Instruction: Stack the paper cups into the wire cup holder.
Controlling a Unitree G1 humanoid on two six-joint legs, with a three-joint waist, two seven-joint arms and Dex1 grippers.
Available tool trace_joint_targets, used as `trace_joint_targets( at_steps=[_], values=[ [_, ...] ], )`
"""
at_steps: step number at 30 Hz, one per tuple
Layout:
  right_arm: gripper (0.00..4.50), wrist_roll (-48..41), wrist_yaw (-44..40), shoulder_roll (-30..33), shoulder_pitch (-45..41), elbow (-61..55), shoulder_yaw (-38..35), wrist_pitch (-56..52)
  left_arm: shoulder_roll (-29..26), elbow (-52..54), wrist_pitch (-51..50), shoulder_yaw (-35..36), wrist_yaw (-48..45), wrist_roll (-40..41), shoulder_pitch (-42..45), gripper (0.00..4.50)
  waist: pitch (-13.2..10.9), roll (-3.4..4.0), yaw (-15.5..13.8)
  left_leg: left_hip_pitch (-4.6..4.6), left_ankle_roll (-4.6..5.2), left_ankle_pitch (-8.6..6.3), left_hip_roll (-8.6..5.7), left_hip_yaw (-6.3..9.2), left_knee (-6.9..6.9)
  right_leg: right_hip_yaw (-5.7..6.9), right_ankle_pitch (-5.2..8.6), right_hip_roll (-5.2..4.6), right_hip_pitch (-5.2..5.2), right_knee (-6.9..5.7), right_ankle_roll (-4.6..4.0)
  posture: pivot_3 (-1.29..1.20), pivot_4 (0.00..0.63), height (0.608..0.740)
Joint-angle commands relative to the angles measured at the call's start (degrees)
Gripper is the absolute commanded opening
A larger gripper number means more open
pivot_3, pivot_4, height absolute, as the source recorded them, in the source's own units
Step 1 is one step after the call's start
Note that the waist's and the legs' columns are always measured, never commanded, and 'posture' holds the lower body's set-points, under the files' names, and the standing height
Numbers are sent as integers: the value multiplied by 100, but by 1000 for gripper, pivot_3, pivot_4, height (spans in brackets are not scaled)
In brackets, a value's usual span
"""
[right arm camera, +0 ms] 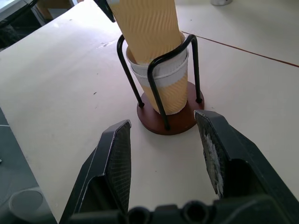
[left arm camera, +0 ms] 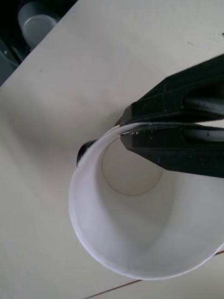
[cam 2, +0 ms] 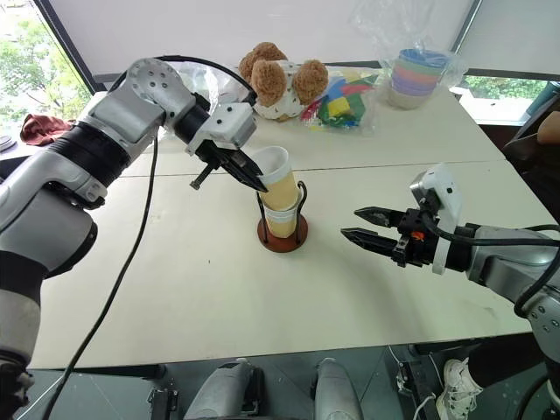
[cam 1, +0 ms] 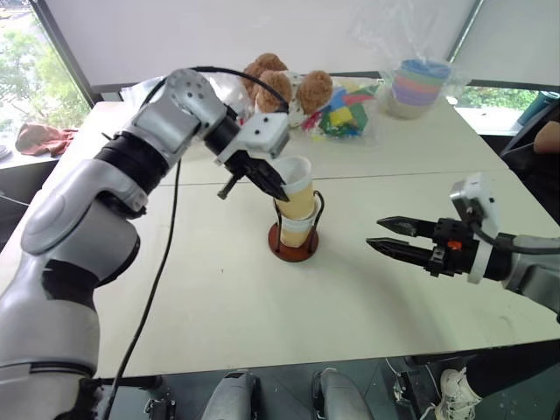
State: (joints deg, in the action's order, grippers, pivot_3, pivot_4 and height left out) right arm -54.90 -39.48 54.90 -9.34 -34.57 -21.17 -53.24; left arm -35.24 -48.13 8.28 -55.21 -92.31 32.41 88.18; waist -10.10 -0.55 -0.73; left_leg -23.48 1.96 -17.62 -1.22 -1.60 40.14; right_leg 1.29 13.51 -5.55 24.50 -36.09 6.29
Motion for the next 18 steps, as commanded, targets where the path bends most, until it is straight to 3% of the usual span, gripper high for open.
trace_joint_targets(
  at_steps=[1,6,12,14,18],
  values=[
    [2337,-144,99,-32,53,-189,-206,29,99,-241,215,28,-19,-26,344,1878,0,-1,-4,0,0,0,0,0,0,0,0,0,0,0,0,0,150,740],
    [2337,-174,159,-47,120,-188,-187,70,443,-852,221,703,-19,-200,514,4435,-1,-2,-14,-2,0,0,-2,0,1,1,0,-1,-1,2,0,0,150,740],
    [2337,302,249,-240,-79,187,202,392,288,-1010,-378,2261,30,-338,389,4435,-1,-3,39,0,1,-1,1,-1,-2,1,0,2,2,3,0,0,150,740],
    [2337,639,448,-538,-208,464,382,665,-27,-500,-731,2806,339,-374,-94,4435,2,2,68,2,1,-1,3,0,-4,2,0,4,3,0,0,0,150,740],
    [2337,1562,930,-1275,-586,1387,714,1456,-787,1691,-1825,3924,1715,-283,-1946,4435,5,11,161,13,-3,1,7,-2,-10,-6,0,4,2,-11,0,0,150,740]
  ],
)
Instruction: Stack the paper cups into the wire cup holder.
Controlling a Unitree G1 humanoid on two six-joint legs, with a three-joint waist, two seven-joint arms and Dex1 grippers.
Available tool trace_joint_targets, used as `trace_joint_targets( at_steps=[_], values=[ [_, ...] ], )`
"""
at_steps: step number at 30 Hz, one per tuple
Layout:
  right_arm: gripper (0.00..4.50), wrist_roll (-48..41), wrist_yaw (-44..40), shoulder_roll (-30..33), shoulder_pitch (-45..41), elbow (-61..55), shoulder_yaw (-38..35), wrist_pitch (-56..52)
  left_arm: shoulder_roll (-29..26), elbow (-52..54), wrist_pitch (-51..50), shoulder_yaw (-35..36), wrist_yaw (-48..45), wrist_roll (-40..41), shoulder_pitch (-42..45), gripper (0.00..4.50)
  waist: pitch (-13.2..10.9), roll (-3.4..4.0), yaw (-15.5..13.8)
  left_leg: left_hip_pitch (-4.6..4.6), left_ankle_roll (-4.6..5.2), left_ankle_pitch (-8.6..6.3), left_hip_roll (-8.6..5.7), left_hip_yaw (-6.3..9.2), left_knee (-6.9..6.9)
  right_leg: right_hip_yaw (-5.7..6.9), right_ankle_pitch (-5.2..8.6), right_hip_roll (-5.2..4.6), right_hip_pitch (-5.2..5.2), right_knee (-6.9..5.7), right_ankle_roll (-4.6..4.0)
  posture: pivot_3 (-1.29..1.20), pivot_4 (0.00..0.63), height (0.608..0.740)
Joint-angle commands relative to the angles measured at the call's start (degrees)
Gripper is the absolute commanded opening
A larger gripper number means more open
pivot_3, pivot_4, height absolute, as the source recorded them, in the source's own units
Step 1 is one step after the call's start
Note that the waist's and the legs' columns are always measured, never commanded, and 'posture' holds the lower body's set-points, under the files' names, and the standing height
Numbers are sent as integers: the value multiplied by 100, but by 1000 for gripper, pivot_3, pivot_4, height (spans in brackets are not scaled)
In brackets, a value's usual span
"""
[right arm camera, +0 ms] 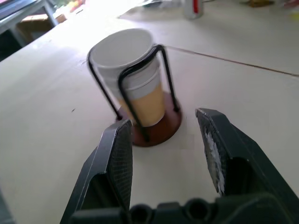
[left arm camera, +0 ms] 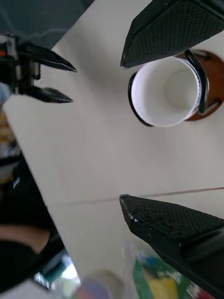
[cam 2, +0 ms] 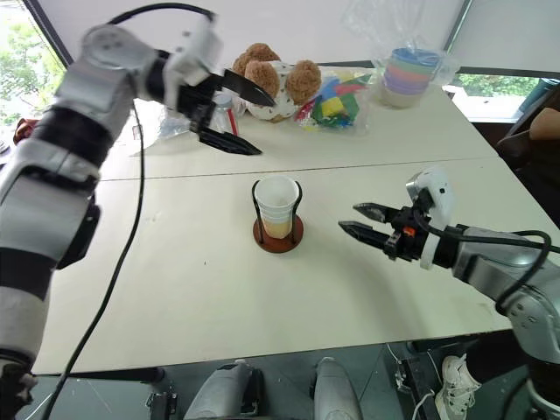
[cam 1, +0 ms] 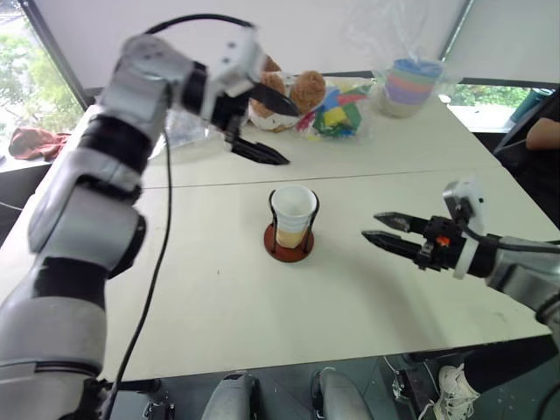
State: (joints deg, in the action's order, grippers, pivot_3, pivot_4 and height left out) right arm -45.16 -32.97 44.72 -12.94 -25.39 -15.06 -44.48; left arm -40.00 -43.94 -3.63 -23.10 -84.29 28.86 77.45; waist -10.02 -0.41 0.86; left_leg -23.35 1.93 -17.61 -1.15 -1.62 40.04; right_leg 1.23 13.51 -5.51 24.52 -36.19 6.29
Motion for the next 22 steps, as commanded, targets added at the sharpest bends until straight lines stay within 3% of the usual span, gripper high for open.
trace_joint_targets(
  at_steps=[1,6,10,13,17,22],
  values=[
    [2337,859,381,-407,-308,753,174,833,-415,1875,-794,1029,1542,-3,-1464,4435,-2,-2,-5,-3,-10,6,0,1,2,-3,0,1,4,-7,0,0,150,740],
    [2337,1885,704,-949,-790,2150,388,1967,-449,4549,-1394,2269,4097,-633,-4156,4435,-1,-4,-32,-11,-52,29,-6,1,-4,-20,-2,-3,4,-2,0,0,150,740],
    [2337,2444,899,-1262,-1016,3076,448,2727,423,6179,-2400,3427,6082,-542,-5837,4435,-1,-6,-124,-12,-53,29,-15,2,-3,-50,-2,-7,0,2,0,0,150,740],
    [2337,2677,1061,-1527,-1199,3573,457,3133,1259,7068,-2691,3789,6969,-552,-6928,4435,3,0,-135,-2,-55,29,-15,-3,-5,-58,-3,-7,-2,3,0,0,150,740],
    [2337,2889,1182,-1791,-1508,4142,512,3428,2331,7478,-2590,3823,7762,-616,-7605,4435,4,0,-158,3,-66,35,-15,-3,-5,-60,-6,-5,-3,2,-3,0,150,740],
    [2337,3115,1500,-2010,-1869,4781,448,3647,2851,7513,-2216,3512,7951,-935,-7928,4435,5,0,-153,22,-55,29,-13,-3,-6,-57,-19,2,-16,-3,-13,0,150,740]
  ],
)
